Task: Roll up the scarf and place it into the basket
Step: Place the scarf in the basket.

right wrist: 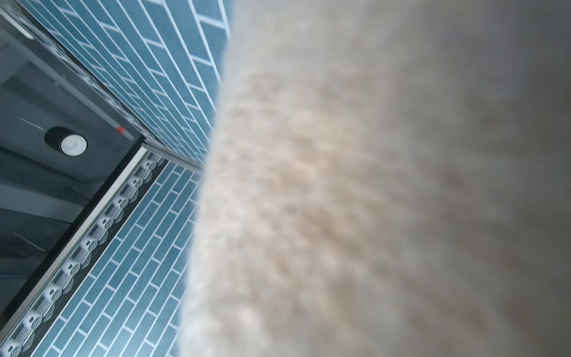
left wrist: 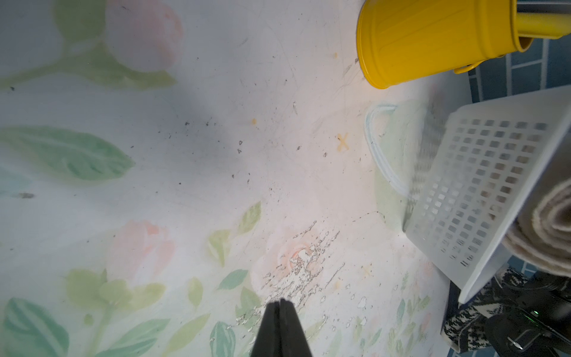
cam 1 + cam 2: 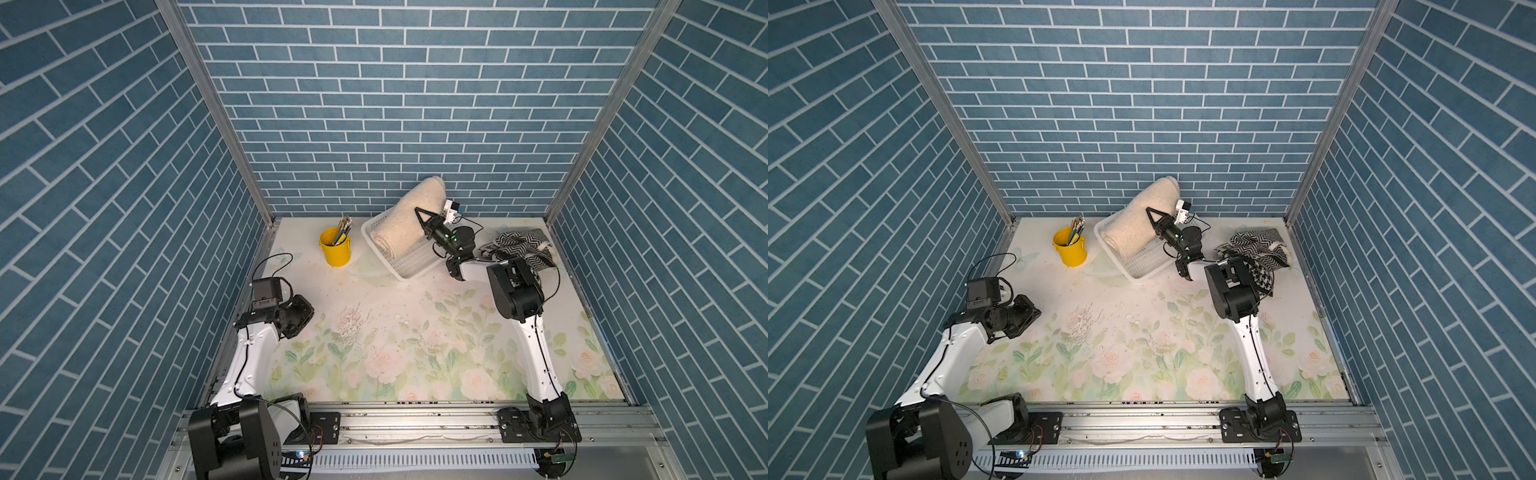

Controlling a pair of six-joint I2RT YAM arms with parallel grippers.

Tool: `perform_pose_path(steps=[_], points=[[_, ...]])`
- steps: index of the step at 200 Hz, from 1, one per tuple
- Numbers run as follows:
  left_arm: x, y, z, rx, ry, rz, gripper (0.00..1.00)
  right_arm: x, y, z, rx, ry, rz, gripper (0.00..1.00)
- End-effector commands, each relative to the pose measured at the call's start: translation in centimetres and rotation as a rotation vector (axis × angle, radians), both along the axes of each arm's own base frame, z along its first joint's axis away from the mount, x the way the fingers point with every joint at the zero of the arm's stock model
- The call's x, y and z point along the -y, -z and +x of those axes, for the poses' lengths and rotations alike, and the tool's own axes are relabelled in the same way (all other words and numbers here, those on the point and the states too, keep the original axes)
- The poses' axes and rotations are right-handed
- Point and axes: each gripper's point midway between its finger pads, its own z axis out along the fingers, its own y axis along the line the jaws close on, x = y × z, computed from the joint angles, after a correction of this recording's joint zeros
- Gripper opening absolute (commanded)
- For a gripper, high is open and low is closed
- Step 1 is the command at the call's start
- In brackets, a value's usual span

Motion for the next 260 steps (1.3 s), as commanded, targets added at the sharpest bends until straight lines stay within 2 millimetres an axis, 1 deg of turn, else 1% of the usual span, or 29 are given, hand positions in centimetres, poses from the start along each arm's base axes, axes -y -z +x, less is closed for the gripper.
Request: perform_pose_path(steps=[1, 11, 22, 43, 58, 69, 85, 102, 111, 114, 117, 119, 122, 135, 142, 148, 152, 157, 159, 168, 174, 181, 190, 207, 218, 227, 236, 243, 260], points=[[-0.2, 0.3, 0.0, -0.010, -0.005, 0.003, 0.06, 2.6, -1.5, 0.6, -0.010, 0.104, 0.077, 0.00], [-0.1, 0.5, 0.0, -0.011, -0.004, -0.003, 0.06, 3.1, -1.6, 0.7, -0.007, 0.118, 0.074, 0.00], [0.0, 0.6, 0.1, -0.009, -0.005, -0.011, 0.06, 3.0, -1.5, 1.1, -0.028, 0.122, 0.053, 0.00], [0.0, 0.7, 0.1, -0.011, -0.005, -0.011, 0.06, 2.8, -1.9, 1.9, -0.040, 0.128, 0.030, 0.00], [-0.1, 0.7, 0.1, -0.010, -0.007, -0.010, 0.06, 2.7, -2.2, 2.4, -0.051, 0.128, 0.031, 0.06], [-0.1, 0.6, 0.2, -0.006, -0.006, -0.009, 0.06, 3.1, -2.2, 2.5, -0.075, 0.145, 0.045, 0.04], [-0.1, 0.6, 0.1, -0.006, -0.010, -0.007, 0.06, 3.9, -2.3, 1.9, -0.121, 0.171, 0.041, 0.01], [0.0, 0.7, 0.1, -0.009, -0.007, -0.010, 0.06, 4.6, -2.4, 0.9, -0.155, 0.195, -0.003, 0.01], [0.0, 0.8, 0.1, -0.008, -0.006, -0.012, 0.06, 5.0, -2.8, 0.3, -0.154, 0.211, -0.019, 0.01], [0.0, 0.8, 0.2, -0.007, -0.005, -0.012, 0.06, 5.1, -2.5, 0.2, -0.161, 0.213, -0.030, 0.02], [0.0, 0.9, 0.1, -0.008, -0.006, -0.015, 0.06, 5.0, -1.9, 0.2, -0.173, 0.213, -0.044, 0.03], [0.1, 0.9, 0.2, -0.008, -0.005, -0.017, 0.06, 5.2, -3.1, -0.1, -0.156, 0.213, -0.038, 0.05], [0.1, 0.9, 0.2, -0.010, -0.005, -0.017, 0.06, 5.3, -3.5, -0.3, -0.152, 0.213, -0.043, 0.10], [0.1, 0.8, 0.3, -0.004, -0.004, -0.022, 0.06, 5.2, -3.2, -0.4, -0.165, 0.199, -0.056, 0.36], [0.1, 0.8, 0.3, -0.003, -0.004, -0.022, 0.06, 5.2, -3.0, -0.4, -0.176, 0.187, -0.046, 0.52], [0.1, 0.8, 0.3, -0.003, -0.004, -0.023, 0.06, 5.2, -2.8, -0.5, -0.186, 0.179, -0.036, 0.69], [0.1, 0.7, 0.3, -0.001, -0.004, -0.022, 0.06, 5.2, -2.5, -0.6, -0.202, 0.173, -0.032, 0.84], [0.1, 0.7, 0.3, 0.001, -0.006, -0.020, 0.06, 5.2, -2.4, -0.7, -0.210, 0.170, -0.032, 0.97], [0.1, 0.7, 0.3, 0.001, -0.007, -0.019, 0.06, 5.2, -2.4, -0.8, -0.214, 0.168, -0.034, 1.00], [0.1, 0.6, 0.2, 0.001, -0.007, -0.018, 0.06, 5.4, -1.7, -0.9, -0.256, 0.176, -0.056, 0.99], [0.1, 0.6, 0.1, 0.003, -0.007, -0.018, 0.06, 5.5, -1.9, -1.0, -0.255, 0.182, -0.073, 1.00], [0.1, 0.6, 0.1, 0.003, -0.008, -0.018, 0.06, 5.7, -1.5, -1.2, -0.274, 0.187, -0.095, 0.99], [0.1, 0.7, 0.0, 0.000, -0.010, -0.015, 0.06, 5.9, -2.2, -1.5, -0.253, 0.194, -0.097, 0.99], [0.1, 0.7, -0.1, 0.000, -0.009, -0.017, 0.06, 6.2, -2.0, -1.7, -0.264, 0.179, -0.095, 0.99], [0.1, 0.5, -0.1, 0.001, -0.010, -0.019, 0.06, 6.5, -1.0, -2.1, -0.302, 0.165, -0.085, 1.00], [0.1, 0.4, 0.0, 0.006, -0.010, -0.018, 0.06, 6.8, -0.7, -2.5, -0.315, 0.149, -0.067, 0.99], [0.1, 0.3, 0.0, 0.009, -0.013, -0.017, 0.06, 7.1, 0.3, -3.0, -0.358, 0.134, -0.068, 0.99], [0.1, 0.2, 0.1, 0.012, -0.013, -0.019, 0.06, 7.7, 1.0, -3.5, -0.380, 0.139, -0.067, 0.99], [0.1, 0.1, 0.1, 0.015, -0.015, -0.019, 0.06, 9.4, 0.6, -4.8, -0.370, 0.164, -0.068, 0.99]])
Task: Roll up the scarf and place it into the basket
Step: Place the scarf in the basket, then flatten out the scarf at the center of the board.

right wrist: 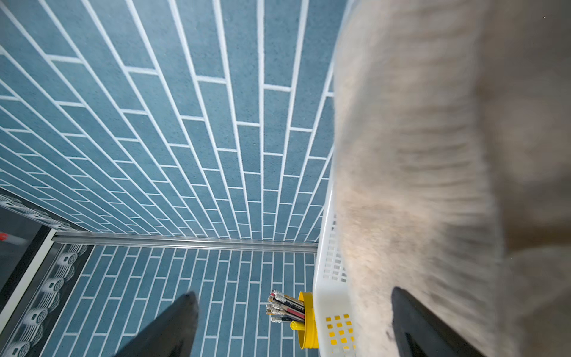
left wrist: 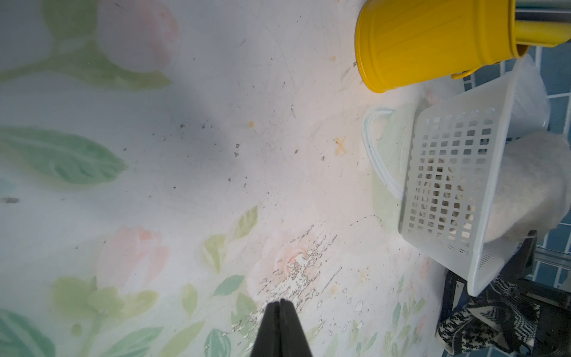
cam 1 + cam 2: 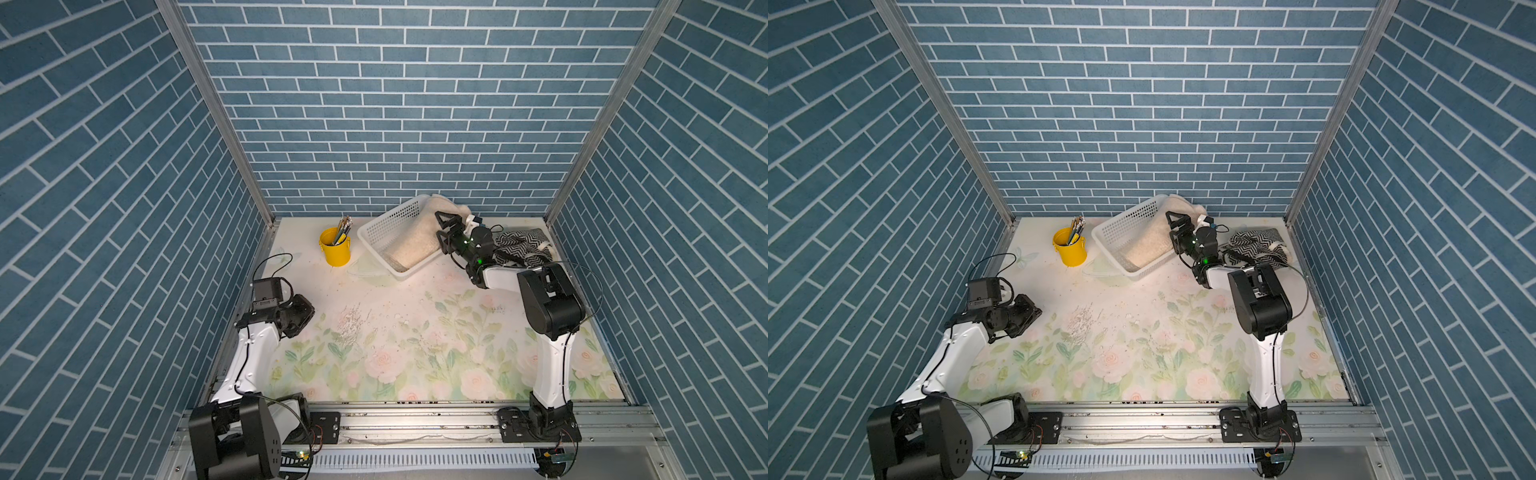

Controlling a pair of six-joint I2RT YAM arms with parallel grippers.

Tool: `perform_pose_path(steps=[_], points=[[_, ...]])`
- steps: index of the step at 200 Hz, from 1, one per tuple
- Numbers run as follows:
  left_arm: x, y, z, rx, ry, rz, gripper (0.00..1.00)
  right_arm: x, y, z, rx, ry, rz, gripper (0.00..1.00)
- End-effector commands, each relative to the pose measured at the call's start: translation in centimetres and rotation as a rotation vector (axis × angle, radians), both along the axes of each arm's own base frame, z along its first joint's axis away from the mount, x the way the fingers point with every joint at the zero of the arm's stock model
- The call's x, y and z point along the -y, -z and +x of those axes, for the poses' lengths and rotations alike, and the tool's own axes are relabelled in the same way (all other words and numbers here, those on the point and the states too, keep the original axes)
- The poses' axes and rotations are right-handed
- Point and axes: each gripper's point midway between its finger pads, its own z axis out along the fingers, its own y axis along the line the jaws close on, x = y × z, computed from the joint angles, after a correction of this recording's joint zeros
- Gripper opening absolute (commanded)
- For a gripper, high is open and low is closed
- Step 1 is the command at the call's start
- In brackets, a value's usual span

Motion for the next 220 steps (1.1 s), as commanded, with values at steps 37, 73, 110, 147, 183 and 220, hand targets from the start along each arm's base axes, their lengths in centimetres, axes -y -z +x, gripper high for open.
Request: perform_pose_path(steps=[37, 73, 110, 147, 183, 220], points=[[0.5, -0.6, 0.0, 0.031, 0.025, -0.020, 0.06, 5.3, -6.5, -4.5, 0.190, 0.014, 0.011, 0.99], [1.7, -4.0, 1.3, 0.164, 0.116, 0.001, 0.08, 8.5, -8.6, -6.7, 0.274, 0.018, -0.194, 0.99], [4.1, -6.8, 2.1, 0.266, 0.214, 0.011, 0.46, 17.9, -4.7, -6.3, 0.011, 0.288, -0.876, 0.99], [7.3, -8.2, 2.4, 0.327, 0.299, 0.019, 0.91, 24.0, -1.8, -6.7, -0.248, 0.348, -1.254, 1.00], [8.6, -8.2, 2.2, 0.335, 0.330, 0.015, 0.95, 26.7, 1.4, -6.0, -0.336, 0.322, -1.307, 0.99], [8.5, -7.8, 1.8, 0.334, 0.325, 0.016, 0.95, 28.5, 3.5, -3.4, -0.419, 0.309, -1.370, 0.99]])
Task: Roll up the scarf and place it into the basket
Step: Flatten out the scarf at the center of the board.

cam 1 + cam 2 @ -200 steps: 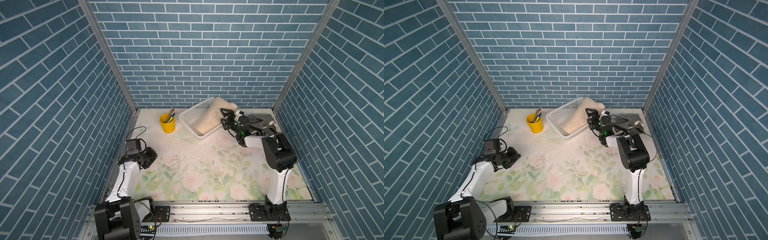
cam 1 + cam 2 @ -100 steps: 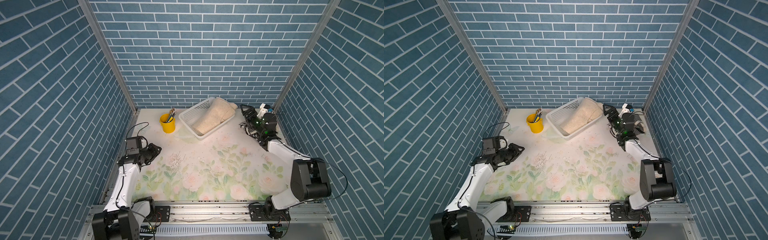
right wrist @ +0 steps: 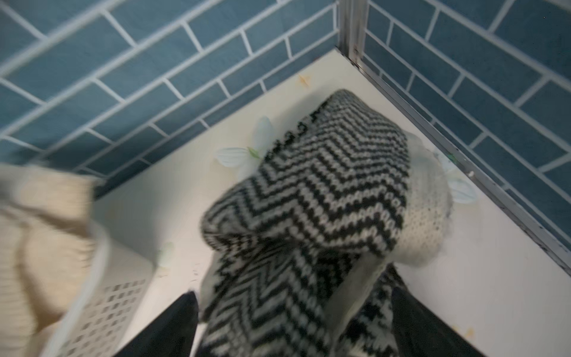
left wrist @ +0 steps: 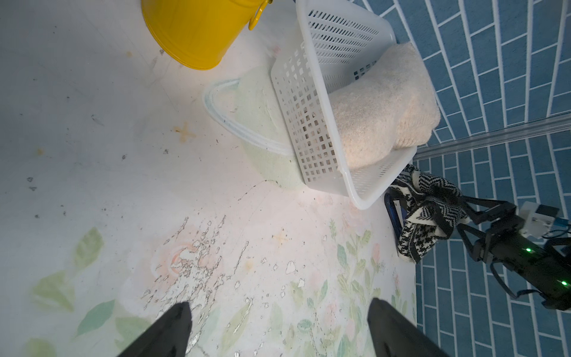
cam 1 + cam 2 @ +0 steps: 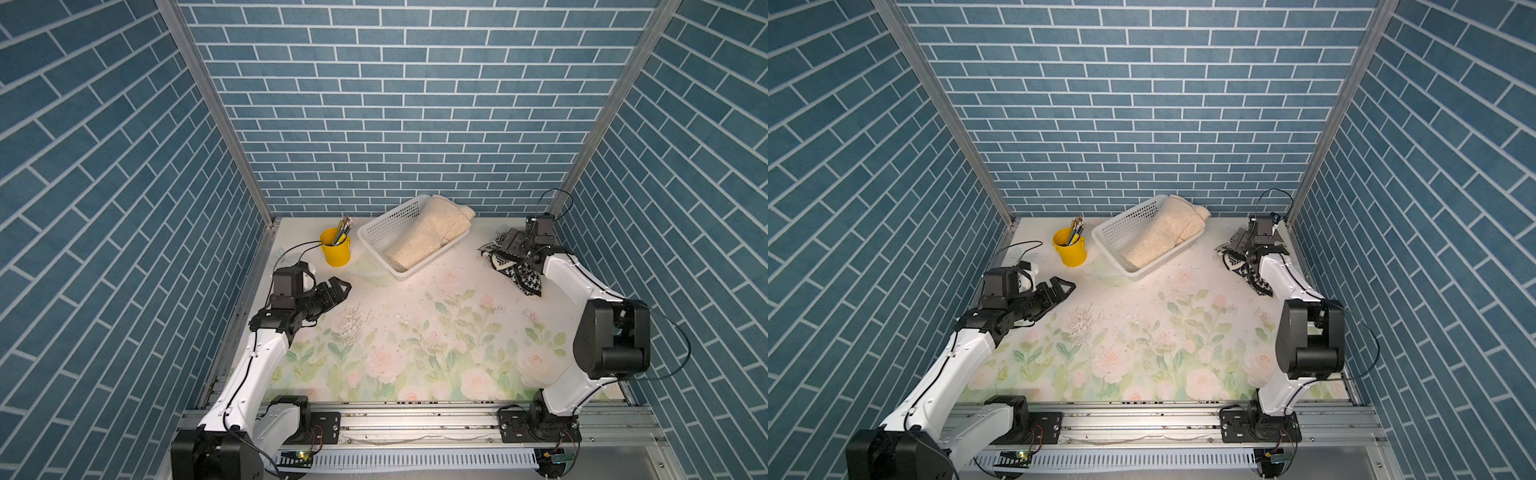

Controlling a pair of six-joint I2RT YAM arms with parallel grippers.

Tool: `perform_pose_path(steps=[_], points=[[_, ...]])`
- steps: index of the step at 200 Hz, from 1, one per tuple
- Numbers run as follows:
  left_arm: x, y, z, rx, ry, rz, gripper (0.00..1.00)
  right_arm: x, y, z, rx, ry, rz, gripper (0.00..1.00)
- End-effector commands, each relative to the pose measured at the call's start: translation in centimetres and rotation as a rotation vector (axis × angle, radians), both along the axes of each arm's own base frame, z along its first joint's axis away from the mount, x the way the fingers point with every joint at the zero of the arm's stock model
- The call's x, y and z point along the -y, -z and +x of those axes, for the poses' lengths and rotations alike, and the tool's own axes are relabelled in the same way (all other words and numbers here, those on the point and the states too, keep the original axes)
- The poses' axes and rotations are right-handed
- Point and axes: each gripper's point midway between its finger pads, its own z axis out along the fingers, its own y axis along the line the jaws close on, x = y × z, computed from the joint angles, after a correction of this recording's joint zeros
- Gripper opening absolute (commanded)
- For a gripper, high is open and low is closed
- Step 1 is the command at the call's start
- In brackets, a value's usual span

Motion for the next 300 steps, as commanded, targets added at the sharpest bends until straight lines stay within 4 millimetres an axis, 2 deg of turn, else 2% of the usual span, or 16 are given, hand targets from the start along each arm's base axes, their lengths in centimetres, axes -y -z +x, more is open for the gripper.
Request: perform_pose_path(steps=[1, 17, 22, 31, 40, 42, 60, 83, 118, 155, 176, 199, 213, 228, 255, 300], points=[[-0.1, -0.7, 0.1, 0.039, -0.007, 0.006, 0.96, 1.6, 0.6, 1.1, -0.085, 0.003, -0.110, 0.99], [-0.1, -0.7, 0.0, 0.040, -0.009, 0.004, 0.96, 2.0, 2.6, 2.4, -0.155, 0.005, -0.137, 1.00], [-0.1, -0.8, 0.0, 0.042, -0.011, 0.004, 0.95, 1.9, 3.1, 2.8, -0.163, 0.003, -0.139, 0.92], [-0.1, -0.7, -0.1, 0.043, -0.011, 0.005, 0.95, 1.6, 3.5, 3.2, -0.160, -0.005, -0.126, 0.60], [-0.2, -0.7, -0.2, 0.043, -0.013, 0.006, 0.95, 0.7, 2.8, 3.1, -0.120, -0.018, -0.114, 0.06], [-0.2, -0.8, -0.2, 0.044, -0.015, 0.006, 0.95, 0.6, 2.7, 3.0, -0.115, -0.019, -0.113, 0.00], [-0.3, -0.7, -0.2, 0.045, -0.018, 0.012, 0.95, -2.7, 0.1, 1.7, -0.047, -0.085, -0.125, 0.00], [-0.6, -1.2, 0.4, 0.056, -0.034, 0.029, 1.00, -8.9, -3.3, -1.5, 0.000, -0.229, -0.139, 0.00], [-2.1, -3.6, 2.2, 0.084, -0.082, 0.090, 1.00, -21.9, -11.5, -10.3, 0.156, -0.569, -0.087, 0.00], [-8.8, -8.1, 2.8, 0.126, -0.304, 0.069, 1.00, -33.9, -19.6, -19.2, 0.340, -0.984, 0.137, 0.00], [-12.8, -10.6, 1.9, 0.168, -0.415, 0.069, 1.00, -38.7, -25.2, -24.4, 0.470, -1.200, 0.198, 0.00], [-13.4, -11.8, 1.7, 0.189, -0.409, 0.067, 1.00, -40.9, -32.7, -32.6, 0.708, -1.502, 0.352, 0.00], [-12.6, -11.8, 1.8, 0.208, -0.372, 0.036, 1.00, -39.4, -36.1, -36.3, 0.850, -1.622, 0.439, 0.00], [-11.8, -11.6, 1.8, 0.225, -0.335, 0.002, 1.00, -36.3, -38.0, -37.0, 0.965, -1.575, 0.443, 0.00], [-11.3, -11.3, 1.8, 0.233, -0.302, -0.004, 1.00, -35.2, -37.2, -35.8, 0.940, -1.527, 0.418, 0.00], [-11.8, -12.8, 1.7, 0.248, -0.318, 0.028, 1.00, -42.1, -31.4, -35.5, 0.707, -1.684, 0.533, 0.00]])
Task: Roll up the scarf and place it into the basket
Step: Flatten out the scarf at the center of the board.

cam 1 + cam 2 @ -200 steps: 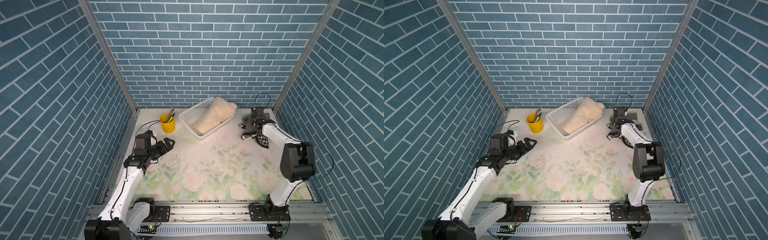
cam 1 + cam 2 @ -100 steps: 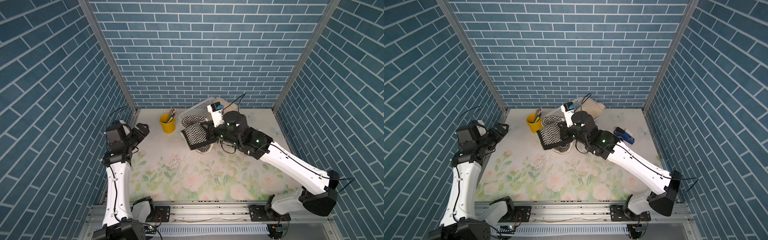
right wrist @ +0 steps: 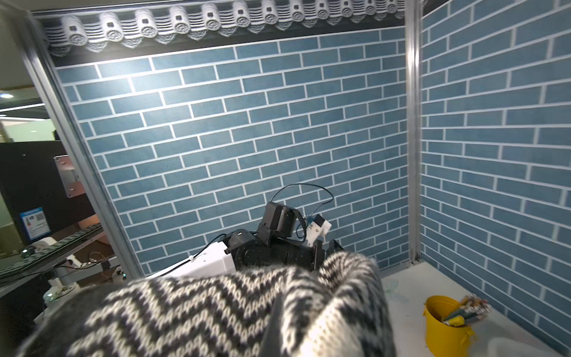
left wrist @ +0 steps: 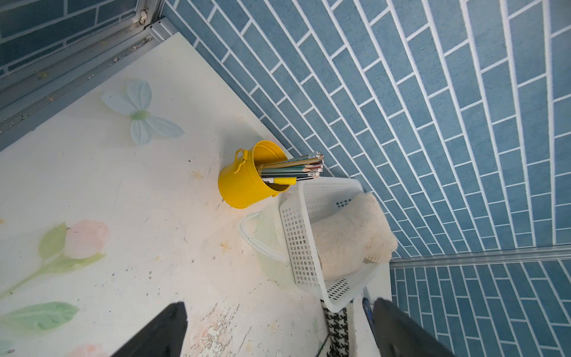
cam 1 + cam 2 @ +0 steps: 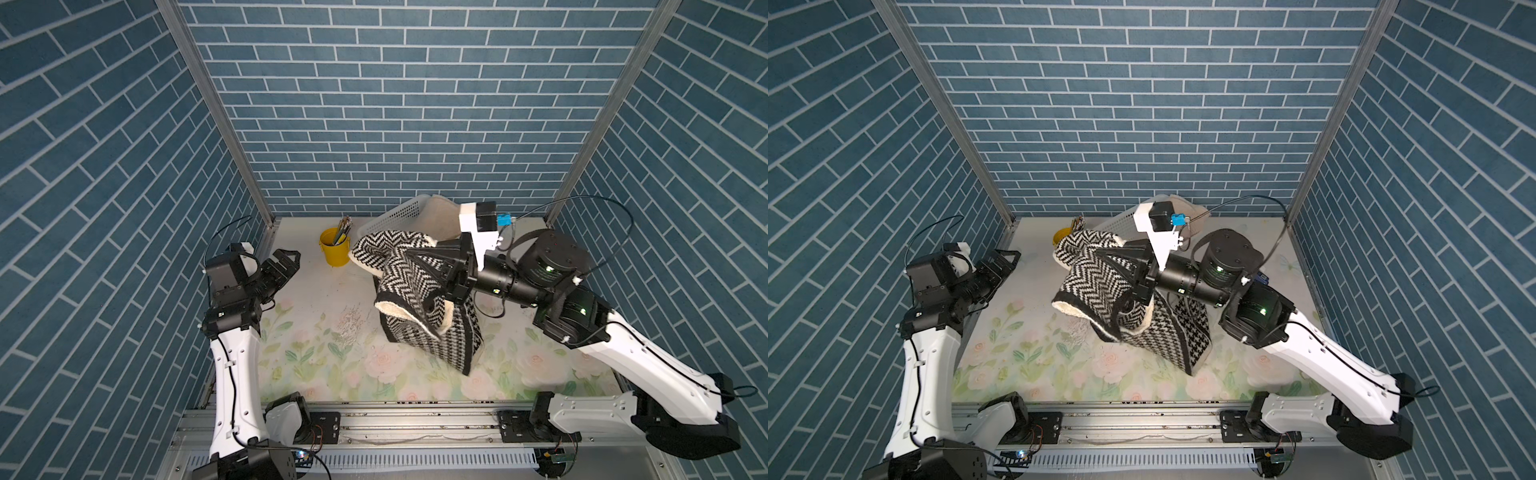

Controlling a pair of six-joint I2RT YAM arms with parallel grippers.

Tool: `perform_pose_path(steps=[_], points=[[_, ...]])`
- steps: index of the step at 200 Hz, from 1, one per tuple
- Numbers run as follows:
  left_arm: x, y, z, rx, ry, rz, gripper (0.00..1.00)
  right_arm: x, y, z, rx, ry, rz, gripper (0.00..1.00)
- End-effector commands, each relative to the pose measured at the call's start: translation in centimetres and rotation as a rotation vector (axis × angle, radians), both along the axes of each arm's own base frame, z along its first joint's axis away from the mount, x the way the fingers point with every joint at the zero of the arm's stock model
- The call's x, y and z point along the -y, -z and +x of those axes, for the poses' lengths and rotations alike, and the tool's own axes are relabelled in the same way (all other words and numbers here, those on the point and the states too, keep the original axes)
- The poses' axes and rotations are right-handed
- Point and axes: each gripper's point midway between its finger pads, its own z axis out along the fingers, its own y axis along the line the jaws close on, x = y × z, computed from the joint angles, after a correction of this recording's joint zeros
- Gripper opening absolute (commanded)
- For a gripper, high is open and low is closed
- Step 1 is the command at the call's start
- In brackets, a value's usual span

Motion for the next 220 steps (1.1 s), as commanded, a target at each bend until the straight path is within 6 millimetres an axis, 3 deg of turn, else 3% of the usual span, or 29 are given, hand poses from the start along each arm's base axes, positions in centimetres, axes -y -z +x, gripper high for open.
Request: perform_pose_path(steps=[1, 19, 50, 86, 119, 144, 167, 185, 197, 220], points=[[-0.1, -2.0, -0.1, 0.040, 0.009, 0.040, 1.00, -4.9, 5.3, 0.4, -0.100, -0.115, -0.099, 0.00], [-0.1, -2.6, 0.0, 0.046, 0.013, 0.045, 1.00, -5.2, 6.7, 0.8, -0.124, -0.103, -0.098, 0.00], [0.0, -2.8, 0.4, 0.055, 0.025, 0.034, 1.00, -4.9, 6.7, 1.9, -0.099, -0.034, -0.119, 0.00], [-0.6, -3.3, 0.6, 0.052, 0.006, 0.062, 1.00, -7.8, 7.2, 1.4, -0.127, -0.154, -0.104, 0.00], [-0.4, -3.8, 0.7, 0.063, 0.018, 0.059, 1.00, -9.2, 5.2, 0.0, -0.099, -0.278, -0.043, 0.00], [0.2, -3.4, 0.6, 0.070, 0.051, 0.048, 1.00, -8.7, 2.1, -1.7, -0.034, -0.370, 0.028, 0.00], [1.8, -2.7, 0.2, 0.101, 0.129, 0.010, 1.00, -6.8, -0.9, -2.4, 0.057, -0.346, 0.099, 0.00], [4.0, -1.5, -0.1, 0.114, 0.238, -0.040, 1.00, -5.0, -2.8, -1.2, 0.118, -0.212, 0.115, 0.00], [6.2, -1.4, -0.4, 0.138, 0.323, -0.050, 1.00, -3.9, -3.9, 0.4, 0.156, -0.076, 0.098, 0.00], [12.6, -2.2, -1.8, 0.198, 0.547, -0.029, 1.00, -0.1, -5.8, 5.0, 0.158, 0.233, 0.095, 0.00]])
